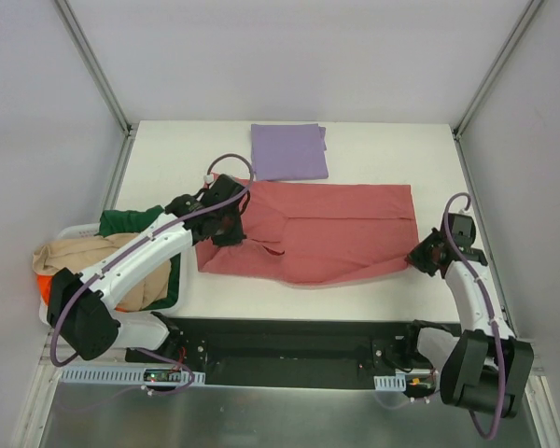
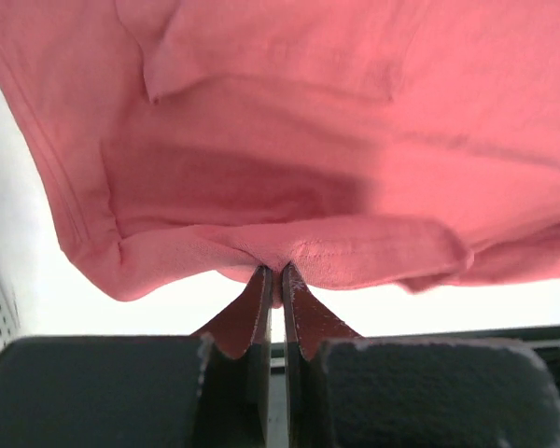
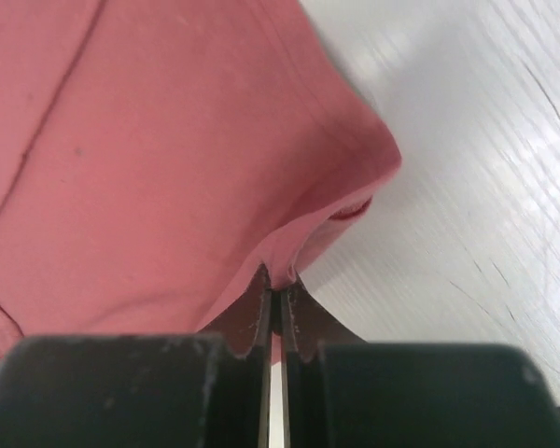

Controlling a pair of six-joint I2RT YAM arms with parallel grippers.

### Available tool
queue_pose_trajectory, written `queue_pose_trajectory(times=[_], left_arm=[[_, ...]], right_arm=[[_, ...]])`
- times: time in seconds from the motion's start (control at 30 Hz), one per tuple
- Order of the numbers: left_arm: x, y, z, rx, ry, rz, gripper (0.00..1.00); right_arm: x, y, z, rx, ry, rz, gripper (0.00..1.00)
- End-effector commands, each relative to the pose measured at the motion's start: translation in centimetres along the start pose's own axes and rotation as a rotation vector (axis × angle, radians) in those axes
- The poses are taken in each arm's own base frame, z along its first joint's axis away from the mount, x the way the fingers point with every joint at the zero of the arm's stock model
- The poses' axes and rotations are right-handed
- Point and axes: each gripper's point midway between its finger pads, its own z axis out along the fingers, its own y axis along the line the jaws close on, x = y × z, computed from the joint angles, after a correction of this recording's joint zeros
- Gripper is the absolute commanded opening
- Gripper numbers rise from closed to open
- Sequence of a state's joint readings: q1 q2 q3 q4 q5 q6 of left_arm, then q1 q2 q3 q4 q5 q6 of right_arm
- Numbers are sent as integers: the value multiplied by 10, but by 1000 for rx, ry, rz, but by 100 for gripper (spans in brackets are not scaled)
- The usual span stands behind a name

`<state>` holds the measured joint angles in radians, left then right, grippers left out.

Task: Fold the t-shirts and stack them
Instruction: Fold the other side of the tshirt into a rectangle

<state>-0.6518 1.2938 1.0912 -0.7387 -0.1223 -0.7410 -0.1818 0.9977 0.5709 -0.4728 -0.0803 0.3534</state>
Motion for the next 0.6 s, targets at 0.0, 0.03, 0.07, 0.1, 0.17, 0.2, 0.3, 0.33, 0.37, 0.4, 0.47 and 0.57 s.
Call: queue_pose_trajectory(times=[0.0, 0.03, 0.07, 0.1, 0.17, 0.2, 0.3, 0.33, 0.37, 0.4, 0.47, 0.57], left_arm=[[-47, -2, -12, -32, -156, 10, 0], [-54, -1, -12, -44, -176, 6, 0], [-59, 0, -11, -56, -192, 10, 0], [-66, -1, -12, -60, -210, 10, 0], [-77, -1, -12, -64, -231, 15, 0], [-82, -2, -11, -63, -239, 23, 0], [-95, -4, -6, -69, -264, 45, 0], [-100, -5, -5, -68, -273, 53, 0], [-104, -5, -3, -72, -278, 57, 0], [-109, -5, -1, -77, -282, 59, 0], [-117, -4, 2, -83, -288, 64, 0], [-127, -7, 7, -88, -289, 84, 0]], right_arm=[[-32, 24, -1, -42, -44, -7, 1], [-35, 26, 0, -44, -45, -6, 0], [-38, 30, 2, -49, -45, -5, 1], [-42, 33, 2, -54, -47, -5, 1], [-49, 39, 5, -55, -41, -3, 1], [-52, 42, 6, -59, -42, -7, 0], [-61, 48, 9, -61, -45, -5, 0], [-64, 50, 11, -62, -43, -5, 1], [-66, 52, 12, -61, -42, -7, 1], [-68, 54, 13, -63, -40, -11, 1], [-72, 57, 16, -58, -34, -13, 1], [-77, 64, 20, -69, -23, -18, 1]])
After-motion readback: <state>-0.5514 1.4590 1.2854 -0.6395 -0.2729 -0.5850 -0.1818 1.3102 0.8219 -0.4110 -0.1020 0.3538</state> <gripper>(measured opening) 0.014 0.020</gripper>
